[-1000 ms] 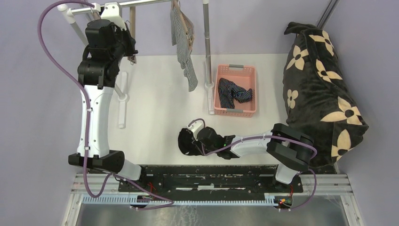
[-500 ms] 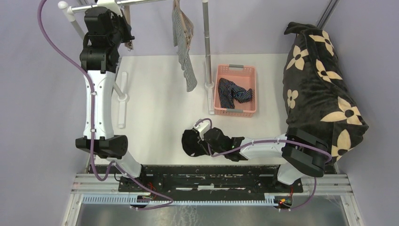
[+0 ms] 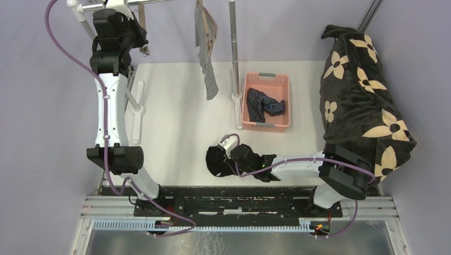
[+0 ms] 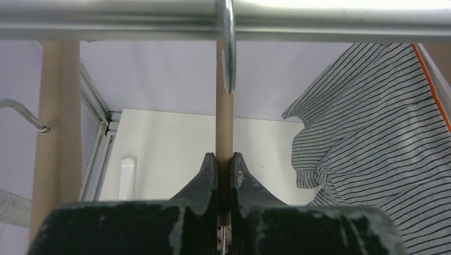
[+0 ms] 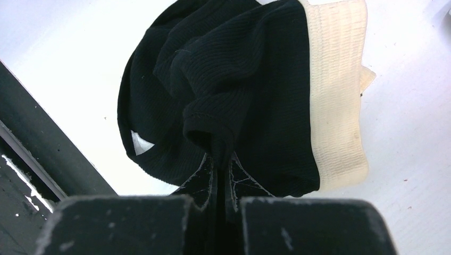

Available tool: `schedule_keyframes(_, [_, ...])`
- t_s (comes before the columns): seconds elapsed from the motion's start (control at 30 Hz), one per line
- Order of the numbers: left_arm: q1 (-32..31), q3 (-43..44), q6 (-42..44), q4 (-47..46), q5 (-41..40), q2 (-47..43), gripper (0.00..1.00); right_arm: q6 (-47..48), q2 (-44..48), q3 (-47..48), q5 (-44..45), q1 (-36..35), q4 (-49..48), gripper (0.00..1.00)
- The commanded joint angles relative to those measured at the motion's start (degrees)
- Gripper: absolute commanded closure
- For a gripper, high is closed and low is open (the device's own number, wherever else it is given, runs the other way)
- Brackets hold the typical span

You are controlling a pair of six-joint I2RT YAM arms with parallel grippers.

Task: Remove the underwear clipped to the hanger

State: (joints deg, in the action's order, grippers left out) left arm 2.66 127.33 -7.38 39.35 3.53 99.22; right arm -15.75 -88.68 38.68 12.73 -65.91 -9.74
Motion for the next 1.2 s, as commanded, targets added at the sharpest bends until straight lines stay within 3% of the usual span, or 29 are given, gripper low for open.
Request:
schedule_keyframes(0.0, [-0.1,-6.3,-0.8,-3.8,3.4,-2.5,0.97,0.6,1.3,2.4,0.3,-0.4,-1.0,0.99])
schedule_keyframes(0.3, [-0.2,-11.9,-0.2,-3.9,2.0,-5.2,0.95,0.2,2.0,2.4,0.4,-0.6,-0.7,0.99])
schedule_keyframes(0.53, [-0.2,-17.6,0.2,-6.4,0.6,-10.1,0.66,0.4,2.4,2.4,0.6,-1.1,-0.8,0.99])
schedule_keyframes(0.57, [-0.2,-18.5,0.3,-7.6,0.2,-11.1,0.46,0.4,2.4,2.3,0.7,-1.1,-0.8,0.99])
schedule_keyframes(0.6, [-0.2,-19.4,0.5,-8.5,-0.1,-12.0,0.43,0.3,2.4,2.3,0.8,-1.2,-0.9,0.99])
schedule_keyframes(0.83, [-0.2,-21.3,0.9,-10.9,-1.6,-16.2,0.31,0.5,2.4,2.6,1.1,-1.5,-0.9,0.99])
schedule_keyframes(1.17, [-0.1,-21.9,2.5,-8.6,-3.2,-24.3,0.22,1.0,2.2,4.1,1.6,-2.2,0.3,0.99])
